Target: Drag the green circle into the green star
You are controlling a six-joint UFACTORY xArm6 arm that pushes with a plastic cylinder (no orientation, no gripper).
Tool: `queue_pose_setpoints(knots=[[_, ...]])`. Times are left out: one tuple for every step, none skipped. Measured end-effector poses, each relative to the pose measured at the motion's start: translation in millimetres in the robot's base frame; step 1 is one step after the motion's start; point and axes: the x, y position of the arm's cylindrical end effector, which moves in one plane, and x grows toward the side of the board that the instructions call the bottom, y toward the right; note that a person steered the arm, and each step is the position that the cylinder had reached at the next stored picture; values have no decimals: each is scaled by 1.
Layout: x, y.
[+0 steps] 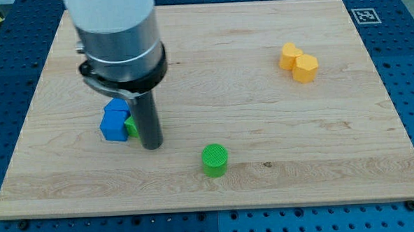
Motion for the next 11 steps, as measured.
queue_pose_setpoints(knots=[[3, 4], [32, 19], [58, 55], [72, 113], [68, 144], [49, 125], [36, 82], [12, 56], [10, 79], [-16, 79], [-38, 56]])
